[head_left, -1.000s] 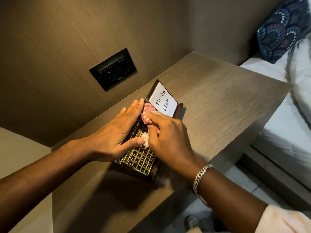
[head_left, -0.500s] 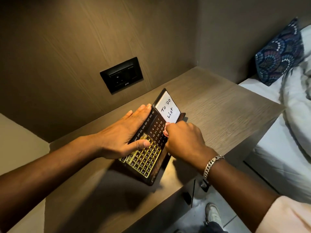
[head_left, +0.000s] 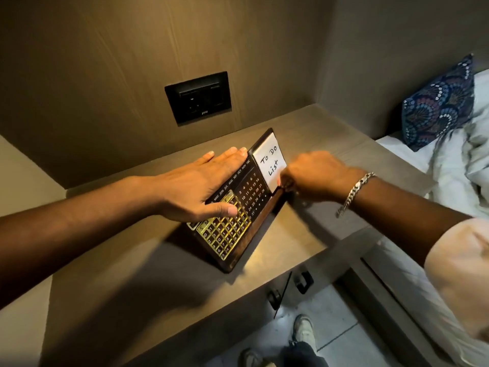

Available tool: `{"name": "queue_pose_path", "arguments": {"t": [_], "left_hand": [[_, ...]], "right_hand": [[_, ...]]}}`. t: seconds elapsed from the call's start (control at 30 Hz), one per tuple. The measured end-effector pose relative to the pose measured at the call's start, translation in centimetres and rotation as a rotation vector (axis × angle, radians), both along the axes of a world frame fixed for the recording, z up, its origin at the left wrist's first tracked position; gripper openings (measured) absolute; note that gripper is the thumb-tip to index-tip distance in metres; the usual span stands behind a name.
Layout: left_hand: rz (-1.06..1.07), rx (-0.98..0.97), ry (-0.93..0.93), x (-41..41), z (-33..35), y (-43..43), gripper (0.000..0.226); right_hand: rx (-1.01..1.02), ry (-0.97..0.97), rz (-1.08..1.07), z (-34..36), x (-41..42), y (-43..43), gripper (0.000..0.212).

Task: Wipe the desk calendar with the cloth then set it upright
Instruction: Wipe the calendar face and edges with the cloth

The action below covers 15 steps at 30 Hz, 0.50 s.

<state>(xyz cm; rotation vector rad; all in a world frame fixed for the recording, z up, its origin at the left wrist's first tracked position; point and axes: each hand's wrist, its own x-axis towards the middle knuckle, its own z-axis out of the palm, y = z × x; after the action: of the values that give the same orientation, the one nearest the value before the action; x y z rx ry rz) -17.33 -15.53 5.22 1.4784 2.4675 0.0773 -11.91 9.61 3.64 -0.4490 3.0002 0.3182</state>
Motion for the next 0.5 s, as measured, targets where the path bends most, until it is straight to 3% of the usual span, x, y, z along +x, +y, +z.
{"name": "queue_pose_path", "arguments": {"t": [0.13,0.23,0.33,0.5], "left_hand": [[-0.015,0.013,0.024,-0.1,-0.4,0.2,0.102],[-0.009,0.032,0.016,-0.1,-0.6,0.2,0.102],[-0.018,0.028,0.004,-0.2,-0.6,0.3,0.103],[-0.017,0.002,-0.018,-0.3,-0.4,0.3,0.102]], "right_hand": [[-0.146,-0.126,-0.098,1.1,-0.3,1.8,0.024],[-0.208,-0.125,0.038,-0.1,2.0,-0.2,0.031],[-0.090,-0.003,0.193,-1.8,3.6,-2.3,0.033],[0.079,0.071,0.213,-1.5,2.4,-1.4,0.036]]}}
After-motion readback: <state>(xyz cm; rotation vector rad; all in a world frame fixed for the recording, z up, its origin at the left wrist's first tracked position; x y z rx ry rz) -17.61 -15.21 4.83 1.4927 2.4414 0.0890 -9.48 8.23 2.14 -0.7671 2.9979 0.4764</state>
